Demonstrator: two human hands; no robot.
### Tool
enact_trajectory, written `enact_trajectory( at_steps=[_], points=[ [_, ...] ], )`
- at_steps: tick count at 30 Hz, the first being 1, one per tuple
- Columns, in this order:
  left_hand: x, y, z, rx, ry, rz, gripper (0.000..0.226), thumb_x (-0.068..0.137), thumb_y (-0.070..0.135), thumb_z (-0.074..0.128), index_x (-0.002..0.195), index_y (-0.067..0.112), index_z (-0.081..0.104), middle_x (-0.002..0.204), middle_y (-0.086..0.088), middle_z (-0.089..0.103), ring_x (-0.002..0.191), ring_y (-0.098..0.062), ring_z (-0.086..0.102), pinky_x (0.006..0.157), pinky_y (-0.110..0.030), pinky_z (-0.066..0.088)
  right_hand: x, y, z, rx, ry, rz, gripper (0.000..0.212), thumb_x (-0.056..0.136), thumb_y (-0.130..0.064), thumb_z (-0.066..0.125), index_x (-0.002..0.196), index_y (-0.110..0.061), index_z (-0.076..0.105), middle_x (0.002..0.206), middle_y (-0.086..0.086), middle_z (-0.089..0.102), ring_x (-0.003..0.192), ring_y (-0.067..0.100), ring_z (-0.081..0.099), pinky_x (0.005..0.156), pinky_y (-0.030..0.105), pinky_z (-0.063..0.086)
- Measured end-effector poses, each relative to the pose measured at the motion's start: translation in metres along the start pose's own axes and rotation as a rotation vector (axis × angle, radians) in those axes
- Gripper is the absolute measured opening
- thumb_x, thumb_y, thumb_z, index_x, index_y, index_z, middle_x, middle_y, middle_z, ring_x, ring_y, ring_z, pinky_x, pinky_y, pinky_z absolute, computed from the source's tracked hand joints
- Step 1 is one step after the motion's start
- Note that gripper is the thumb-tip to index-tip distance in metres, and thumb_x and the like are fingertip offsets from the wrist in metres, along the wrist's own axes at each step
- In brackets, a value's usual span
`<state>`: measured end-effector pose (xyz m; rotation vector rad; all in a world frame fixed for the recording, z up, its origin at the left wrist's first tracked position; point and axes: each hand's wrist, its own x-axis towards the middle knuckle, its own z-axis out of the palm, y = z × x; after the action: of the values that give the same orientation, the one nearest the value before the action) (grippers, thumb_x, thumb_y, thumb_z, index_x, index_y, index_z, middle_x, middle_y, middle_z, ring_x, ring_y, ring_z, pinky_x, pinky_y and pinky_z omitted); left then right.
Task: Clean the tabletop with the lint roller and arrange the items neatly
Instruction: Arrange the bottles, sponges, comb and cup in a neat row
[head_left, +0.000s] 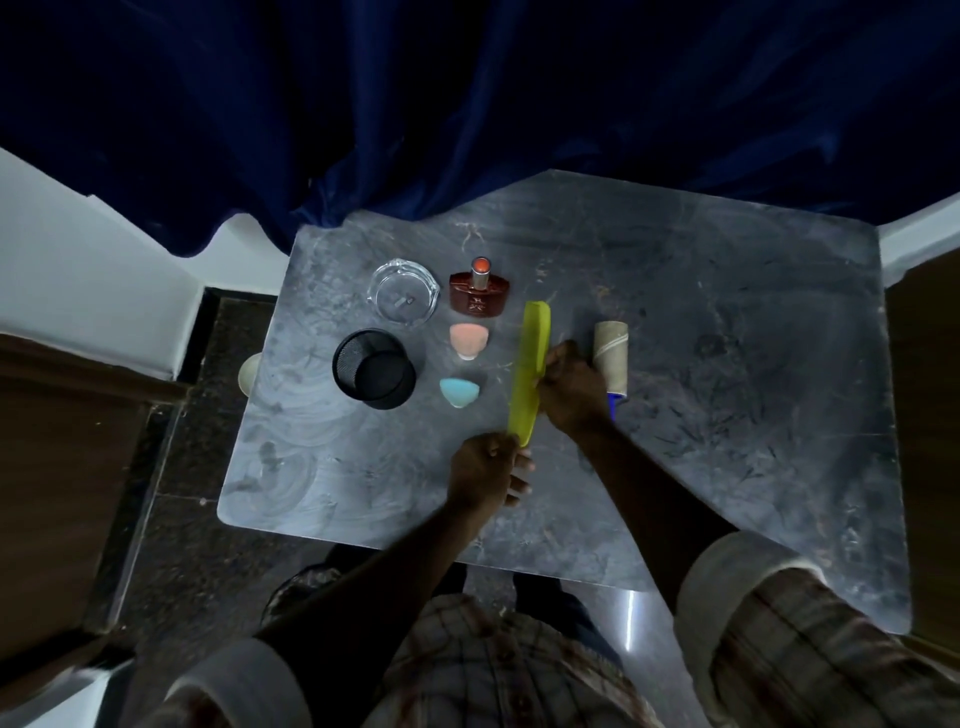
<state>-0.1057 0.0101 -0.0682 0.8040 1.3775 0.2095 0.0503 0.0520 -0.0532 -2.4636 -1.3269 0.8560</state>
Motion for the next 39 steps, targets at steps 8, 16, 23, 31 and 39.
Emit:
enact_trajectory(
  at_steps=[8, 16, 23, 31, 39],
  points=[
    [0.001, 0.009, 0.004, 0.066, 0.022, 0.004, 0.035, 0.109, 0.033, 0.054, 0.095, 0.009, 0.075, 0.074, -0.004, 0.081, 0.043, -0.016, 0.067, 0.040, -0.022, 0.049, -0.001, -0.011, 0.003, -0.148, 0.021, 0.023, 0.062, 0.093, -0.013, 0.049, 0.152, -0.012, 0.031, 0.121, 0.022, 0.064, 0.109, 0.041, 0.065, 0.087, 0.044, 0.052],
    [0.000, 0.011, 0.001, 0.207, 0.021, 0.031, 0.039, 0.108, 0.031, 0.052, 0.093, 0.005, 0.077, 0.081, -0.007, 0.083, 0.053, -0.027, 0.071, 0.045, -0.025, 0.053, 0.001, -0.011, 0.004, -0.307, -0.003, -0.002, 0.061, 0.101, -0.017, 0.043, 0.158, -0.016, 0.023, 0.138, 0.022, 0.051, 0.116, 0.041, 0.062, 0.091, 0.045, 0.052],
    [-0.002, 0.004, 0.002, 0.222, 0.030, 0.095, 0.038, 0.108, 0.030, 0.055, 0.087, 0.006, 0.078, 0.077, -0.008, 0.081, 0.048, -0.023, 0.069, 0.041, -0.022, 0.048, -0.013, -0.012, -0.016, -0.171, 0.075, -0.062, 0.056, 0.098, -0.022, 0.053, 0.150, -0.015, 0.035, 0.134, 0.019, 0.056, 0.111, 0.039, 0.064, 0.088, 0.045, 0.055],
    [-0.015, -0.018, 0.004, 0.199, -0.005, 0.126, 0.043, 0.109, 0.028, 0.054, 0.073, 0.017, 0.074, 0.059, 0.002, 0.074, 0.039, -0.007, 0.060, 0.040, -0.017, 0.042, -0.071, 0.080, -0.050, -0.101, 0.267, 0.118, 0.028, 0.088, -0.036, 0.068, 0.097, -0.009, 0.064, 0.097, 0.017, 0.070, 0.094, 0.038, 0.068, 0.075, 0.039, 0.052],
    [-0.035, -0.029, 0.004, 0.219, -0.107, 0.134, 0.043, 0.110, 0.017, 0.052, 0.074, 0.014, 0.074, 0.059, 0.001, 0.075, 0.039, -0.005, 0.060, 0.041, -0.014, 0.042, -0.066, 0.086, -0.022, -0.073, 0.095, 0.224, 0.041, 0.085, -0.052, 0.068, 0.089, -0.011, 0.070, 0.089, 0.012, 0.074, 0.089, 0.034, 0.070, 0.070, 0.034, 0.050]
  ],
)
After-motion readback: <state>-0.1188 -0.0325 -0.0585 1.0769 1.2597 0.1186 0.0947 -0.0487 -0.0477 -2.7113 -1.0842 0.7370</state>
